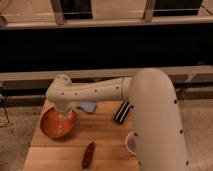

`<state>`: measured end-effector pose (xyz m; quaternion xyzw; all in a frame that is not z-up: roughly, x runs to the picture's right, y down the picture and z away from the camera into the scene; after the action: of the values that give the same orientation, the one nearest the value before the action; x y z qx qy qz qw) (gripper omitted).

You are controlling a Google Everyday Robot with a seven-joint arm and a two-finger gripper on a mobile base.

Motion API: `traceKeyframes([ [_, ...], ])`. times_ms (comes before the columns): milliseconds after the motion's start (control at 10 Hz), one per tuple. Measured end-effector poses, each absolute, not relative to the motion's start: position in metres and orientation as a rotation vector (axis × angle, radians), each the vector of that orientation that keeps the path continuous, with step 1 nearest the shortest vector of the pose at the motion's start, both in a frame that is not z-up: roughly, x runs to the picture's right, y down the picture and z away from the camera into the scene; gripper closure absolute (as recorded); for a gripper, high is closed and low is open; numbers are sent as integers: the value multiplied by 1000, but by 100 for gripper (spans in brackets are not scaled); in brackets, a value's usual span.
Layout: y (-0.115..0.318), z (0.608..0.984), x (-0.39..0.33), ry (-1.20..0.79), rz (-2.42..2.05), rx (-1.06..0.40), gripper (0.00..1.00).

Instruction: Push the ceramic bowl across the table

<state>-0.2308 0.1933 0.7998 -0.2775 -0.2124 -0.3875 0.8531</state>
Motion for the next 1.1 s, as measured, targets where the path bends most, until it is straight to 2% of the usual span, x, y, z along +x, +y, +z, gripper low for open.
traceKeyframes([
  [1100, 215, 824, -168, -383, -791, -682, 100],
])
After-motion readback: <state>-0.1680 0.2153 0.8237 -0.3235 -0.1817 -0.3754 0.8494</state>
